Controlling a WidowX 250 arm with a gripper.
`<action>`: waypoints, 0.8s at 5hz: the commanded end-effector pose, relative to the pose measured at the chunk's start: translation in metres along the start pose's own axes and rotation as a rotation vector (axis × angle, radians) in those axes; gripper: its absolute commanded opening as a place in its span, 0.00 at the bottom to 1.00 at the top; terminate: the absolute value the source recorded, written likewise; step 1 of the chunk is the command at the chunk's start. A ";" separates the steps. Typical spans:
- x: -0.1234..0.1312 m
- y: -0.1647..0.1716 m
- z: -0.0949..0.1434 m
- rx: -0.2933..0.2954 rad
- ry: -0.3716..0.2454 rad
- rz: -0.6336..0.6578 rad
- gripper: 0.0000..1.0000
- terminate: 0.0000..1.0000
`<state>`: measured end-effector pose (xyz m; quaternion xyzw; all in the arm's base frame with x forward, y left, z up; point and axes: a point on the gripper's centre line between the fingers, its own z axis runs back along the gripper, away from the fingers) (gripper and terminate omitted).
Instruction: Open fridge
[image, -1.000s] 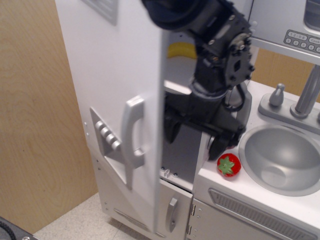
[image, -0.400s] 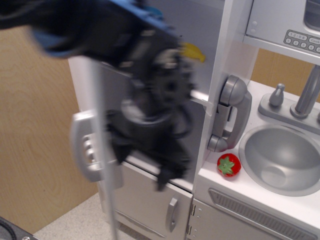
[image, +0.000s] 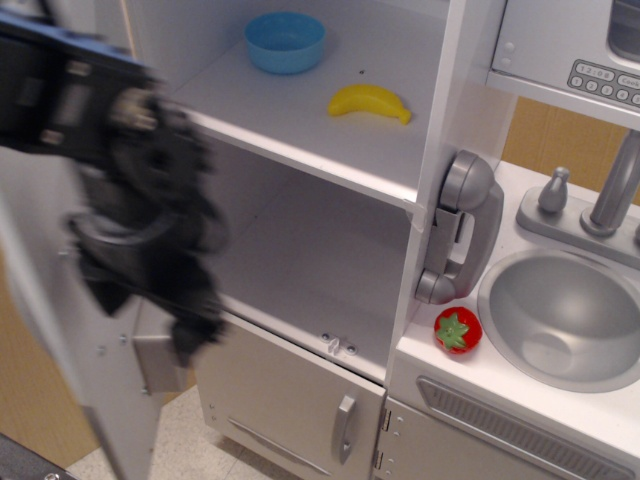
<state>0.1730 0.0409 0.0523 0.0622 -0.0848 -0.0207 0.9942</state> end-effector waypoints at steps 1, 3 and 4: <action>0.044 0.070 -0.012 0.098 -0.060 0.109 1.00 0.00; 0.101 0.117 -0.027 0.145 -0.144 0.275 1.00 0.00; 0.095 0.116 -0.034 0.167 -0.143 0.284 1.00 1.00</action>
